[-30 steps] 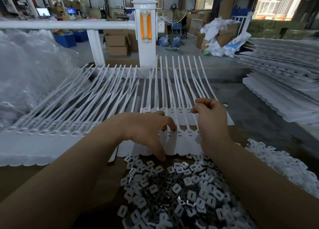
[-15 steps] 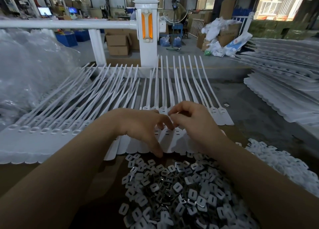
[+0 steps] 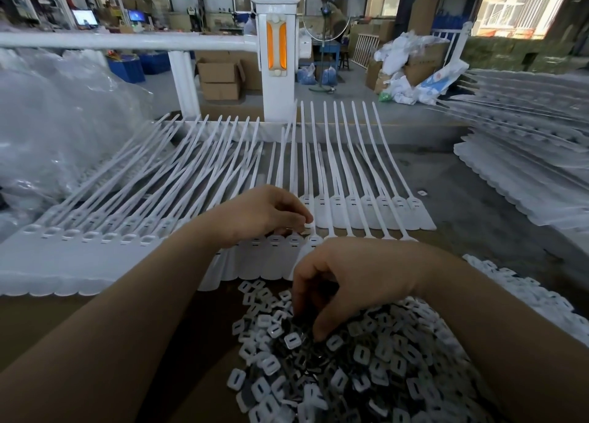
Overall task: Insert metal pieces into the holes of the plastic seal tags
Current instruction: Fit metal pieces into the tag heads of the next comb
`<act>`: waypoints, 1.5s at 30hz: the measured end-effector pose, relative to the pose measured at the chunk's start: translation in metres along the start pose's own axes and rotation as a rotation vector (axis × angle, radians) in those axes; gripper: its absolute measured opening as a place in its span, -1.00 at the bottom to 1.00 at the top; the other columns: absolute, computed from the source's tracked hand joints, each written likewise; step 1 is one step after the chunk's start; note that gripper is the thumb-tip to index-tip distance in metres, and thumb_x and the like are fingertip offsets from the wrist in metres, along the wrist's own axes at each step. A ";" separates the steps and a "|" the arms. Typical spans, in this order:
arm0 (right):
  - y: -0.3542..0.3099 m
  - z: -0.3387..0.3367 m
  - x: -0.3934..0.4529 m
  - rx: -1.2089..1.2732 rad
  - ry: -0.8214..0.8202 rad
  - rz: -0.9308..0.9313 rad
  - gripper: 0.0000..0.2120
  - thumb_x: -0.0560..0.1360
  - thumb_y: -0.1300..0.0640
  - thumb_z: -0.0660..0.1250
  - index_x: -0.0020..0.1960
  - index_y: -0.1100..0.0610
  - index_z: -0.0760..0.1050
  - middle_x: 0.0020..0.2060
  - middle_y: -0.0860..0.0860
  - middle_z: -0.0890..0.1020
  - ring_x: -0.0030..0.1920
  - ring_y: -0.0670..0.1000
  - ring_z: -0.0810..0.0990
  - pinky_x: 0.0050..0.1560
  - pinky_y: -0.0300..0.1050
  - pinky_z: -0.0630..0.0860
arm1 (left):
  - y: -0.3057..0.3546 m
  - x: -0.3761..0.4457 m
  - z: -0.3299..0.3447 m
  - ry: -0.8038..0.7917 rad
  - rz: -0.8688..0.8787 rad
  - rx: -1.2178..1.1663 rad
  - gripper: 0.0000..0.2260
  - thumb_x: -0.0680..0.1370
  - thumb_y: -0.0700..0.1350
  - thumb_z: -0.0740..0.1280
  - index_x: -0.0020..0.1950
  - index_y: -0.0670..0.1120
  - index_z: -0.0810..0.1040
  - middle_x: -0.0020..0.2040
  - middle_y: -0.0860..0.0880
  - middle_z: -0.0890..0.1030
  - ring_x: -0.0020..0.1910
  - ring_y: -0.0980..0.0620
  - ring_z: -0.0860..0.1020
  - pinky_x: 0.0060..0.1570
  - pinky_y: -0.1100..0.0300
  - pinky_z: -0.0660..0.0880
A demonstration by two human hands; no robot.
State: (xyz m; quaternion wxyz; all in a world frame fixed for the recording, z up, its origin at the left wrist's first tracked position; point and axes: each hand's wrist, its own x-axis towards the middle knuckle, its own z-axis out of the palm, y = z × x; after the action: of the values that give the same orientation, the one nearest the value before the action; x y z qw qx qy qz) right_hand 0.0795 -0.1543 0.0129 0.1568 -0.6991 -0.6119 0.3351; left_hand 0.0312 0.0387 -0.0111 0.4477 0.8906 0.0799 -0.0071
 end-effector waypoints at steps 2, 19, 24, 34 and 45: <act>0.000 0.001 0.001 -0.019 0.009 0.009 -0.82 0.40 0.05 0.53 -0.01 -0.06 0.65 -0.15 -0.16 0.68 -0.18 -0.23 0.62 -0.14 -0.34 0.55 | 0.001 0.000 0.001 0.007 -0.004 0.003 -0.90 0.55 -0.05 0.40 -0.05 0.14 0.69 -0.10 -0.02 0.71 -0.03 -0.29 0.58 -0.02 -0.07 0.50; 0.007 0.000 0.001 0.053 0.228 0.014 -0.96 0.46 0.10 0.47 -0.10 0.00 0.64 -0.25 -0.19 0.66 -0.24 -0.27 0.60 -0.19 -0.42 0.49 | 0.014 0.001 0.010 0.022 0.033 0.062 -0.91 0.56 -0.11 0.39 -0.05 0.05 0.68 -0.25 0.09 0.67 -0.35 0.23 0.54 -0.33 0.35 0.45; 0.022 -0.008 -0.001 0.284 0.666 0.085 -0.95 0.47 0.17 0.45 -0.14 0.03 0.63 -0.24 -0.08 0.70 -0.21 -0.18 0.64 -0.12 -0.30 0.55 | 0.023 0.001 0.011 -0.104 -0.069 -0.204 -0.88 0.59 -0.15 0.31 0.02 -0.06 0.65 -0.19 0.02 0.69 -0.29 0.15 0.59 -0.30 0.29 0.48; 0.031 -0.009 0.004 0.274 0.907 0.116 -0.96 0.46 0.14 0.47 -0.14 0.03 0.62 -0.28 -0.07 0.67 -0.31 -0.19 0.58 -0.25 -0.27 0.53 | 0.027 -0.002 0.009 -0.133 -0.196 -0.692 -0.72 0.34 -0.19 0.47 0.03 -0.18 0.64 -0.19 -0.08 0.70 -0.27 0.11 0.66 -0.27 0.32 0.58; 0.038 -0.013 -0.001 0.437 0.857 0.292 -0.94 0.52 0.06 0.39 -0.13 -0.03 0.62 -0.32 -0.13 0.67 -0.43 -0.32 0.52 -0.34 -0.33 0.39 | 0.037 -0.005 0.014 0.098 -0.103 -0.497 -0.80 0.46 -0.32 0.46 0.06 -0.18 0.61 -0.15 -0.18 0.72 -0.26 0.06 0.69 -0.37 0.35 0.54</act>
State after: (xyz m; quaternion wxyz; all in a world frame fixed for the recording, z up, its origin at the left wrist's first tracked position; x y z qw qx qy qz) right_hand 0.1165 -0.1599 -0.0009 0.4883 -0.8029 -0.3040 0.1563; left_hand 0.0322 0.0048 0.0107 0.6476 0.7471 0.1462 0.0331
